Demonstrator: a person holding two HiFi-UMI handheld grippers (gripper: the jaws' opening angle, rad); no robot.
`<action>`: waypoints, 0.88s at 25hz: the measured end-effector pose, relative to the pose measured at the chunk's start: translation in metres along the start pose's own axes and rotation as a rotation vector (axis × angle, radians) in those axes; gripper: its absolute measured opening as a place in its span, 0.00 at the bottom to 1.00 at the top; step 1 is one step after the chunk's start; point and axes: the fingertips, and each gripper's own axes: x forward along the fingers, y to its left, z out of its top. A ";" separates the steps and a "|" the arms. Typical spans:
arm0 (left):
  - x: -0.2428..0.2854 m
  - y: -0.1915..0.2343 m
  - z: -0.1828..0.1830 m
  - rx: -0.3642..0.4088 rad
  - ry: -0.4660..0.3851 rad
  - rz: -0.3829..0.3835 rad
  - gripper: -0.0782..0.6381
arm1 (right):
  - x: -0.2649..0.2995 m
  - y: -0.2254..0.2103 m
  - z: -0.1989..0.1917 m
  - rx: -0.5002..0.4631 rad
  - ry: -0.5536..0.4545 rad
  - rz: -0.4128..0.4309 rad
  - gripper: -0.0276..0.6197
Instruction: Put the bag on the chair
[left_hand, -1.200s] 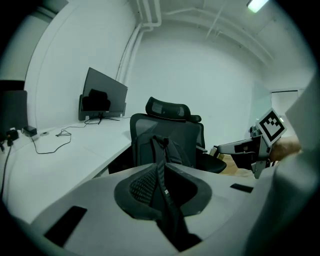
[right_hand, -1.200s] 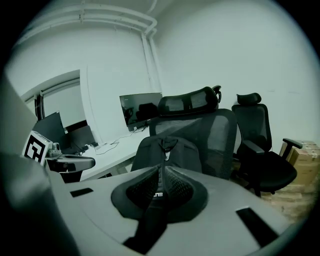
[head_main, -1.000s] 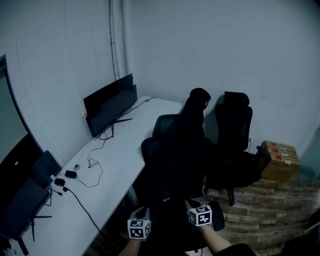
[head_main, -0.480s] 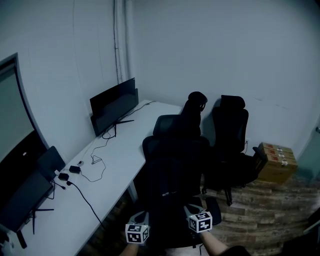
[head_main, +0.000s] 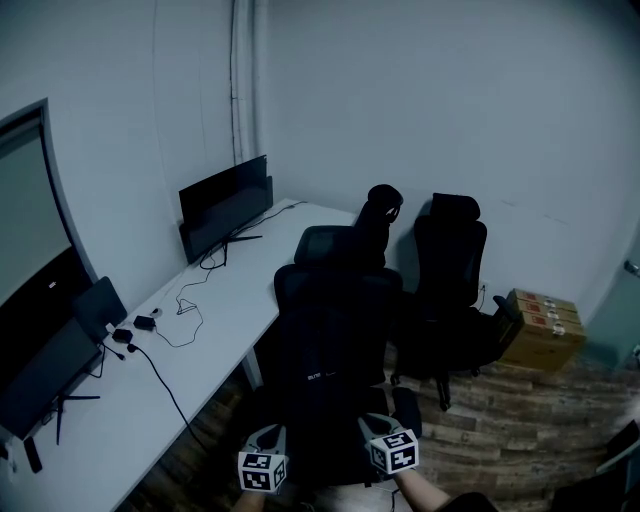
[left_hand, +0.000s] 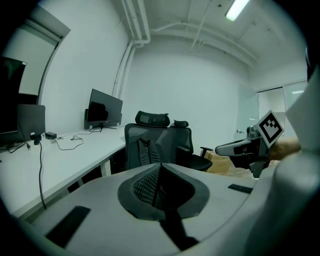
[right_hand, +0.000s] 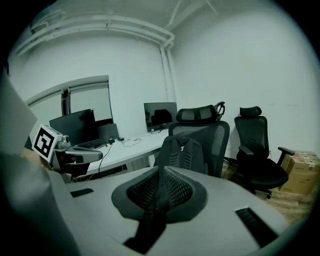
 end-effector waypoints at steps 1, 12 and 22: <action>-0.005 -0.007 -0.002 0.004 -0.001 0.002 0.14 | -0.007 -0.001 -0.003 -0.002 0.002 0.005 0.14; -0.065 -0.074 -0.028 -0.001 -0.009 0.045 0.14 | -0.087 -0.002 -0.029 -0.020 -0.013 0.044 0.14; -0.112 -0.117 -0.049 -0.021 -0.030 0.089 0.14 | -0.138 0.005 -0.058 -0.003 -0.020 0.075 0.14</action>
